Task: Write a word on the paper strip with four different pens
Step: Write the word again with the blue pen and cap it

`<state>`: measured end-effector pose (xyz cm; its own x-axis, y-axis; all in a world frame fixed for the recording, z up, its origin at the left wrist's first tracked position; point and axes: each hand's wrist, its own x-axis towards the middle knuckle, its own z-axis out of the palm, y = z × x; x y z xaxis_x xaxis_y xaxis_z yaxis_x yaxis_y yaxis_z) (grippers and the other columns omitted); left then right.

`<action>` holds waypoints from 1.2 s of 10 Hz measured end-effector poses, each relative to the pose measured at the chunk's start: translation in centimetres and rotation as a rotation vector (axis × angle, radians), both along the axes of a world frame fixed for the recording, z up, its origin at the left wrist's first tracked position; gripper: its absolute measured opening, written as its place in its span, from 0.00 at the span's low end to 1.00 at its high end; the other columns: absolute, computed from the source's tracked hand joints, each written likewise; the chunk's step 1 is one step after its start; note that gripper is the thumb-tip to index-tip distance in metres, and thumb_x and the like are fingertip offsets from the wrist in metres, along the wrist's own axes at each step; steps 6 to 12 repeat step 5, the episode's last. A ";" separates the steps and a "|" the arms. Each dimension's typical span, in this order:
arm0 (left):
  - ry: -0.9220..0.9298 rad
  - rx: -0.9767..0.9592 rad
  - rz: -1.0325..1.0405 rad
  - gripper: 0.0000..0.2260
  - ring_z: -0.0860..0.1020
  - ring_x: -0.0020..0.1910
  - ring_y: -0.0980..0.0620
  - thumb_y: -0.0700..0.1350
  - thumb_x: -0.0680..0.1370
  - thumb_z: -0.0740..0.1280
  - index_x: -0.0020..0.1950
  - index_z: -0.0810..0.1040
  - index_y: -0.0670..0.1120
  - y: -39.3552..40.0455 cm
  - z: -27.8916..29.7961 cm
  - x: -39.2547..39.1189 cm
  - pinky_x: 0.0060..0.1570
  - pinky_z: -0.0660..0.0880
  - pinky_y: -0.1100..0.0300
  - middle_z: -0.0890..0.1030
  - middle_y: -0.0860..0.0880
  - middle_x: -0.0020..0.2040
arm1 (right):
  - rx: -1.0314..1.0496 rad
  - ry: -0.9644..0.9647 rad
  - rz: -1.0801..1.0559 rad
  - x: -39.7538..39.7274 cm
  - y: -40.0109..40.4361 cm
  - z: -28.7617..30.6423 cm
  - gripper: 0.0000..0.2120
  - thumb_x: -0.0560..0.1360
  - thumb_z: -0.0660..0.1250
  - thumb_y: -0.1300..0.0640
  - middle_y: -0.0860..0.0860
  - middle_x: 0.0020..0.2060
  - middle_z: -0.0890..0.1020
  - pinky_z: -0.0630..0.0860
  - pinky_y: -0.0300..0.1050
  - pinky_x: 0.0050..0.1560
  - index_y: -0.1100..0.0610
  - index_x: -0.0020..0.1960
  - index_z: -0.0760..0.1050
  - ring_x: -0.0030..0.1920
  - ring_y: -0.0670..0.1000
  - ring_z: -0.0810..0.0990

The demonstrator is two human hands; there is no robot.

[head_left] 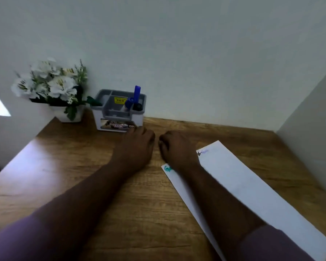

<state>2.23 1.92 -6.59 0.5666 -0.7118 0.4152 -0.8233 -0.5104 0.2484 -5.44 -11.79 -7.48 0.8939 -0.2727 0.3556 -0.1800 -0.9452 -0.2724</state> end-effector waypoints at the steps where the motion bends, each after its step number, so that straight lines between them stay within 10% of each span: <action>1: 0.006 0.080 0.035 0.12 0.72 0.54 0.44 0.46 0.78 0.56 0.59 0.73 0.48 0.0 0.2 -0.6 0.50 0.69 0.53 0.76 0.45 0.58 | -0.011 0.032 -0.014 -0.3 0.1 0.1 0.13 0.77 0.57 0.53 0.55 0.47 0.81 0.73 0.50 0.48 0.56 0.48 0.79 0.48 0.57 0.77; 5: 0.313 0.490 0.078 0.16 0.69 0.64 0.41 0.39 0.76 0.61 0.64 0.70 0.44 -1.1 5.5 -1.7 0.62 0.68 0.51 0.71 0.41 0.66 | 0.126 0.515 -0.017 0.3 0.7 6.7 0.11 0.76 0.62 0.53 0.57 0.58 0.77 0.73 0.53 0.57 0.56 0.55 0.77 0.58 0.59 0.75; 12: 0.313 0.490 0.078 0.16 0.69 0.64 0.41 0.39 0.76 0.61 0.64 0.70 0.44 -1.1 5.5 -1.7 0.62 0.68 0.51 0.71 0.41 0.66 | 0.126 0.515 -0.017 0.3 0.7 6.7 0.11 0.76 0.62 0.53 0.57 0.58 0.77 0.73 0.53 0.57 0.56 0.55 0.77 0.58 0.59 0.75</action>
